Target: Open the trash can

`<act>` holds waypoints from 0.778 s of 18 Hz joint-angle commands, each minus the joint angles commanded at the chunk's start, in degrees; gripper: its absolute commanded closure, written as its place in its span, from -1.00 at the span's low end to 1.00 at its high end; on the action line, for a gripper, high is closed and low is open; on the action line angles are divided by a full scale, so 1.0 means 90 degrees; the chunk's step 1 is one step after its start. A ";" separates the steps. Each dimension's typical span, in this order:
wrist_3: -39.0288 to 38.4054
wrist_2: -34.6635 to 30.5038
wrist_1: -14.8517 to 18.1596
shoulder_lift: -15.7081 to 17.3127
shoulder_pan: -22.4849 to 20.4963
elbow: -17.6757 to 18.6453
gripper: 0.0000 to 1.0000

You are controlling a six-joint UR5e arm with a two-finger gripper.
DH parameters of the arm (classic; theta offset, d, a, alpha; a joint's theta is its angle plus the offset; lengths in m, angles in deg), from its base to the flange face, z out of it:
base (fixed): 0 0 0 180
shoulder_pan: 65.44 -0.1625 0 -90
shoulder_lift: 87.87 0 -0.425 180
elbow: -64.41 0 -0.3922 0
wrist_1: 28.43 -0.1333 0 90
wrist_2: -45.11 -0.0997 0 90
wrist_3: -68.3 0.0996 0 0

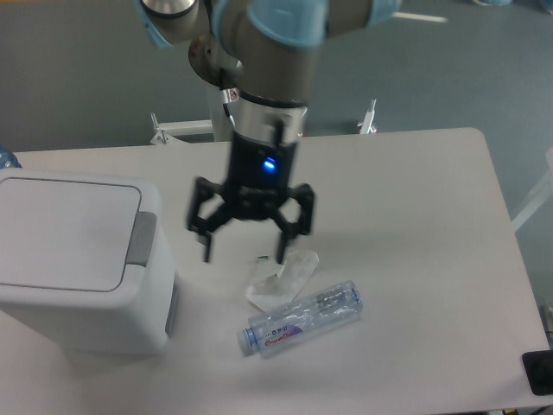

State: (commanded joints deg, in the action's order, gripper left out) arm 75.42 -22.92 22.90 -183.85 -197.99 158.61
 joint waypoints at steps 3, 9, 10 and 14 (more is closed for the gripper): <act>-0.0049 -0.0030 -0.0020 -0.0019 0.0089 0.0206 -1.00; -0.0059 -0.0020 -0.0049 -0.0049 0.0089 0.0167 -1.00; -0.0059 -0.0020 -0.0049 -0.0049 0.0089 0.0148 -1.00; -0.0059 0.0000 -0.0059 -0.0010 0.0079 0.0041 -1.00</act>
State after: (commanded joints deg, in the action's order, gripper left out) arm 74.89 -22.92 22.37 -183.94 -197.28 158.98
